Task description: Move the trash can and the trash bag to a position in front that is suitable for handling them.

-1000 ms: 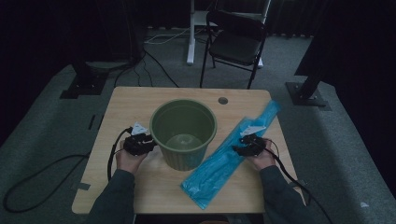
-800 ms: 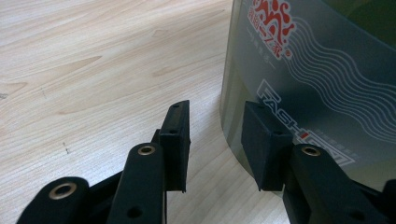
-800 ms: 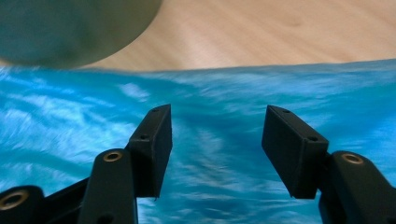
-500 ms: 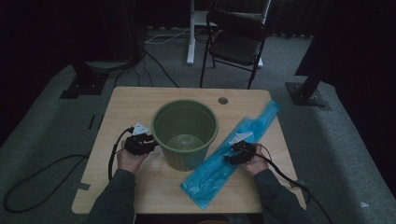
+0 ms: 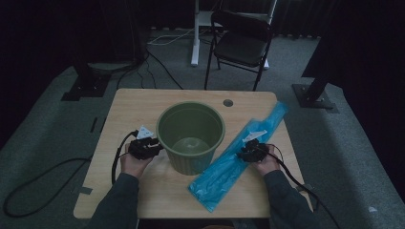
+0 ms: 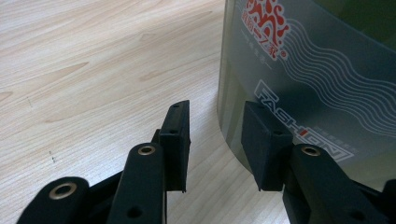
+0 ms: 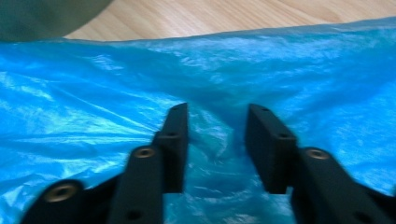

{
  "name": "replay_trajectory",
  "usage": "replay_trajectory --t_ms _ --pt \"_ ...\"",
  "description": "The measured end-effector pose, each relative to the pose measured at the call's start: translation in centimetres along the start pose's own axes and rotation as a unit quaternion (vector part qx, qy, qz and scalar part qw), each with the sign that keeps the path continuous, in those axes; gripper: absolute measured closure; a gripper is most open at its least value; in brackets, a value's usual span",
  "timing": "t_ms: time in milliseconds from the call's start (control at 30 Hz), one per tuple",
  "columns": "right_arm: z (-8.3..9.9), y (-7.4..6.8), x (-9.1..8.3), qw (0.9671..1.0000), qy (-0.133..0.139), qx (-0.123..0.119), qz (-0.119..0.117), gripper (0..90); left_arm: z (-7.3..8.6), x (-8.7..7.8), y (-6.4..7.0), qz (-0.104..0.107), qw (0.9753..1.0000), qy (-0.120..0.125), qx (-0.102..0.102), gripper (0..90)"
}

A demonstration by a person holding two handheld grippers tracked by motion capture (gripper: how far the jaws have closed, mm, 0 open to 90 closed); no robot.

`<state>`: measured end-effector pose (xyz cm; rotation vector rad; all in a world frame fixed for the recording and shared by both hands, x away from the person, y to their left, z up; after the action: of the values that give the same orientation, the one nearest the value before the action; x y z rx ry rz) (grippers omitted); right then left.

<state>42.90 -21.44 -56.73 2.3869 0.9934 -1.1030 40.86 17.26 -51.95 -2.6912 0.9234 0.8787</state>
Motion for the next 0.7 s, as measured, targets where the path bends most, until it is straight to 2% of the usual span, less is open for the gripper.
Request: replay_trajectory --t_ms 100,167,200,267,400,533,700 --pt "0.1 0.5 -0.2 0.9999 -0.004 0.008 0.011 70.5 0.0 0.0 0.0 0.000 1.0000 0.001 -0.001 62.2" --pt "0.2 0.8 -0.2 0.9998 -0.005 0.009 0.018 70.4 0.0 0.0 0.0 0.001 1.0000 0.001 -0.001 62.2" --pt "0.2 0.8 -0.3 0.9997 -0.005 0.013 0.019 67.9 0.0 0.0 0.0 0.001 1.0000 0.001 -0.001 62.2" --pt "0.2 0.5 -0.1 0.9999 -0.001 0.012 0.009 55.8 0.0 0.0 0.0 0.001 1.0000 0.001 -0.001 62.2" --pt "-0.2 -1.1 0.2 0.9999 0.005 -0.011 -0.008 42.1 -0.1 0.0 0.0 0.000 1.0000 0.001 0.000 62.1" --pt "-0.4 -1.6 0.5 0.9996 0.001 -0.027 -0.001 38.2 -0.1 -0.1 0.0 0.000 1.0000 0.003 0.001 62.0" --pt "-0.3 -0.9 0.6 1.0000 0.001 -0.002 -0.005 37.8 -0.1 -0.1 -0.1 0.000 1.0000 0.004 0.000 61.8"
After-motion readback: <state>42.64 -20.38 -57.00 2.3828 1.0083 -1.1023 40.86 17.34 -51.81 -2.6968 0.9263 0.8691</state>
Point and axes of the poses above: each handheld gripper's, and its own axes: x roughly forward along the jaws, z roughly out of its underside, y roughly to its right, the point moved 5 cm from there along x, roughly forward along the jaws, and after that the axes turned 4 degrees about y, right-handed, at the moved point
